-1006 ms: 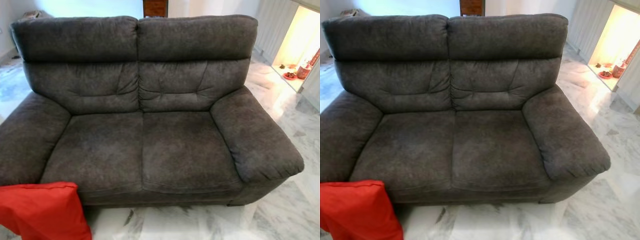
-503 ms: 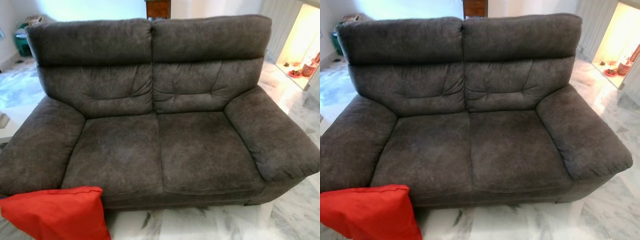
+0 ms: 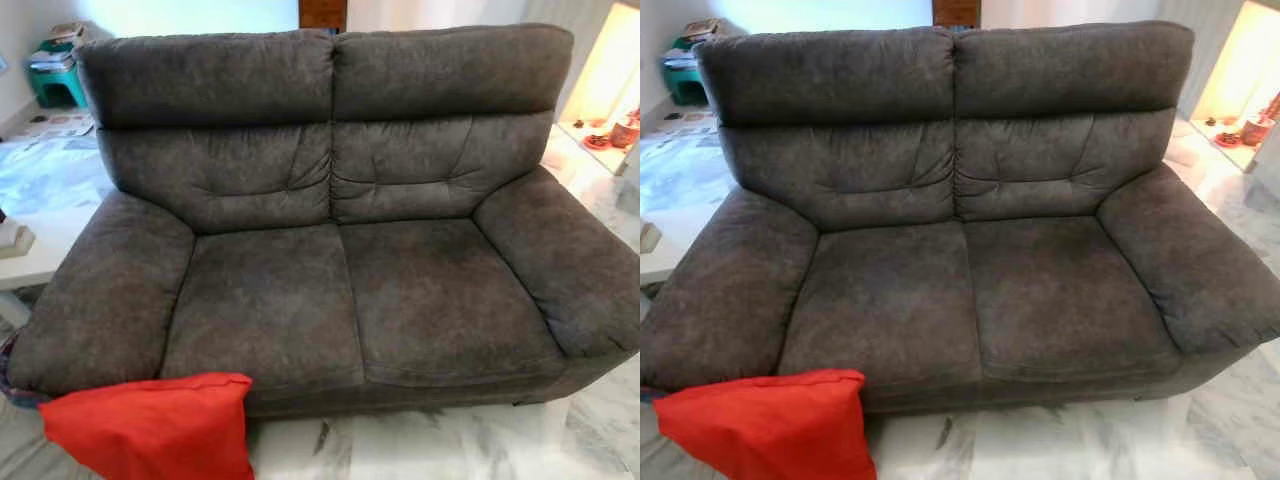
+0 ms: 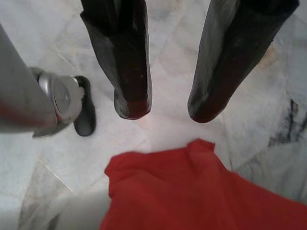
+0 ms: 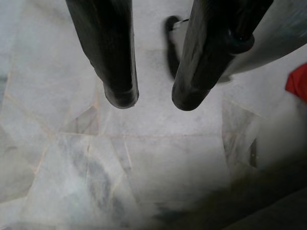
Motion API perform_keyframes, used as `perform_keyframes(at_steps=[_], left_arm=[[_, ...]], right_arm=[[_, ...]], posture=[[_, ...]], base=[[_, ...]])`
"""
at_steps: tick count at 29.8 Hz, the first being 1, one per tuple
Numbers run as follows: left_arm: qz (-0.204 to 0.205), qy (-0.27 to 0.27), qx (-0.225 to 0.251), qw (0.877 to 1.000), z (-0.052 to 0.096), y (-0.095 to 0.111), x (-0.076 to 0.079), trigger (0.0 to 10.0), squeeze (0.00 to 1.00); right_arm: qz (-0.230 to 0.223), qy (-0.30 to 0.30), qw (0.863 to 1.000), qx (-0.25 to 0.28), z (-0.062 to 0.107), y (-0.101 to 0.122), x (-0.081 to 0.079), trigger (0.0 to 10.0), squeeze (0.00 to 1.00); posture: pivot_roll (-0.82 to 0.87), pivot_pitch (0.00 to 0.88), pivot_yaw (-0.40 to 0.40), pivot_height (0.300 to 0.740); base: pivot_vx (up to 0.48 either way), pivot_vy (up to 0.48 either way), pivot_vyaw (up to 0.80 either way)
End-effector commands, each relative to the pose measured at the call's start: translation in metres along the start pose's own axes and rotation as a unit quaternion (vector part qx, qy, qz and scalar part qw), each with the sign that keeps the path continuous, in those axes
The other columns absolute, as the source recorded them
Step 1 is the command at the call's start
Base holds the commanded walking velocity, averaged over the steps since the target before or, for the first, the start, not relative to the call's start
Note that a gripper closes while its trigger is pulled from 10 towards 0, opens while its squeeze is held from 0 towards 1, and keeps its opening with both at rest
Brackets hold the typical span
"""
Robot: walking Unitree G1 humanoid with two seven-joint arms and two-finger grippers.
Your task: Move the pillow to the sofa from floor
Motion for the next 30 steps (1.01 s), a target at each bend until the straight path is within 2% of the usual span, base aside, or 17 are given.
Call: perform_keyframes(at_steps=[1,10,16,30], left_arm=[[0.006,-0.002,-0.017,1.000,0.0019,-0.0113,0.0024,10.0,0.00],[0.011,-0.004,-0.014,1.000,0.0014,-0.0110,0.0052,10.0,0.00],[0.007,-0.001,-0.013,1.000,0.0015,-0.0106,0.0041,10.0,0.00],[0.008,0.000,-0.011,1.000,0.0018,-0.0102,0.0034,10.0,0.00]], right_arm=[[-0.002,-0.007,1.000,-0.012,0.0024,-0.0081,0.0064,10.0,0.00],[0.009,-0.005,1.000,-0.010,0.0016,-0.0051,0.0095,10.0,0.00],[0.012,0.002,1.000,-0.010,0.0010,-0.0042,0.0067,10.0,0.00],[0.017,0.004,1.000,-0.009,0.0006,-0.0031,0.0051,10.0,0.00]], posture=[[-0.05,0.082,0.059,0.740],[-0.05,0.081,0.049,0.740],[-0.05,0.083,0.050,0.740],[-0.05,0.082,0.051,0.740]], base=[[0.000,0.360,0.00],[0.000,0.358,0.00],[0.000,0.000,0.00],[0.000,0.000,0.80]])
Point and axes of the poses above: a point about 5 cm out from each wrist's last joint towards the gripper, its own z axis pointing back from the gripper into the wrist, its own y axis along the axis of the wrist's last joint, x = y × z, the point moved 6 cm from there along -z, pointing out of the wrist towards the gripper, and after that the axes turned 5 degrees about z, right-handed, at the moved point
